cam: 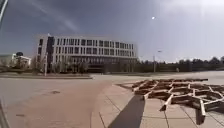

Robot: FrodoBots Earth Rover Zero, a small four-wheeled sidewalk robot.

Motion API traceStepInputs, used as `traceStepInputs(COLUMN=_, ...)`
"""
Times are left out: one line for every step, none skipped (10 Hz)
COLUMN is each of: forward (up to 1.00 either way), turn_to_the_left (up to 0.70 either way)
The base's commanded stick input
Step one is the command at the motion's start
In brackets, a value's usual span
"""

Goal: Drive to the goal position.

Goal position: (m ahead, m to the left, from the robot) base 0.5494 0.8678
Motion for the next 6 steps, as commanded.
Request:
traceStepInputs(forward=0.05, turn_to_the_left=0.0)
traceStepInputs(forward=0.05, turn_to_the_left=0.0)
traceStepInputs(forward=0.05, turn_to_the_left=0.0)
traceStepInputs(forward=0.05, turn_to_the_left=0.0)
traceStepInputs(forward=0.05, turn_to_the_left=0.0)
traceStepInputs(forward=0.05, turn_to_the_left=0.0)
